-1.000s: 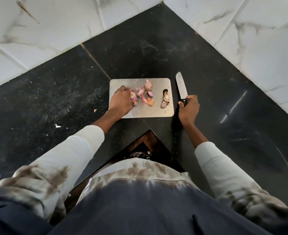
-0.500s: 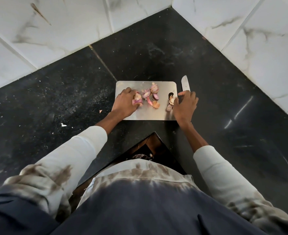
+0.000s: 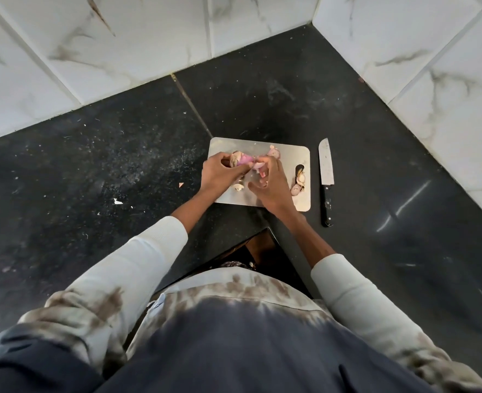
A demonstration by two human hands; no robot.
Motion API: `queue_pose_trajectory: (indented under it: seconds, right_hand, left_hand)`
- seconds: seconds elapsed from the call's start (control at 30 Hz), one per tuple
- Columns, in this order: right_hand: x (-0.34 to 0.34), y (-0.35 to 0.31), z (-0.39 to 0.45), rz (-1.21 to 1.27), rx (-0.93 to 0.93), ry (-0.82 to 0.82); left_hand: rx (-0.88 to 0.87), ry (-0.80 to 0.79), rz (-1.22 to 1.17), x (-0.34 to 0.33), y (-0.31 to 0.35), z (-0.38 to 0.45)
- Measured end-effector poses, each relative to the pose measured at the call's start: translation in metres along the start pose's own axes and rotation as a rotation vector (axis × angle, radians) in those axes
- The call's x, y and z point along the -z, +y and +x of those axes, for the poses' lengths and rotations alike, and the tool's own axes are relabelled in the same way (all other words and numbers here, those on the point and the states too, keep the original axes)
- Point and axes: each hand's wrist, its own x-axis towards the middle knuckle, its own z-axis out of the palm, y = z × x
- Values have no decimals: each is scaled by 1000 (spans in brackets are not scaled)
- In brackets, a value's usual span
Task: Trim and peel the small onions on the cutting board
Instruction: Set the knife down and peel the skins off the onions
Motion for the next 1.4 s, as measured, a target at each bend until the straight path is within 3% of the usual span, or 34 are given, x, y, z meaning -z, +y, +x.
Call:
queue_pose_trajectory:
  seconds: [0.17,0.33,0.77,1.13,1.27,1.4]
  right_hand:
    - [-3,-13,10,147,-144,60]
    - [-1,-14,13,356,-216,34]
    - [-7,-4,15,333,-312,17]
    - [-1,-2,19,769,-548,-47]
    - [-2,-2,20,712,-502,-127]
    - [-3,6,22,794,-521,-79]
  left_hand:
    - [110,-91,-331,-12,1,0]
    - [62,-145,-417,-17,-1,0]
    - [-134,-27,-153,-12,-6,2]
    - [-102,-5,-97,-9,-4,6]
    - [-134,-11,-61,-12,3,5]
    - [-113,22,-30,-12,0,8]
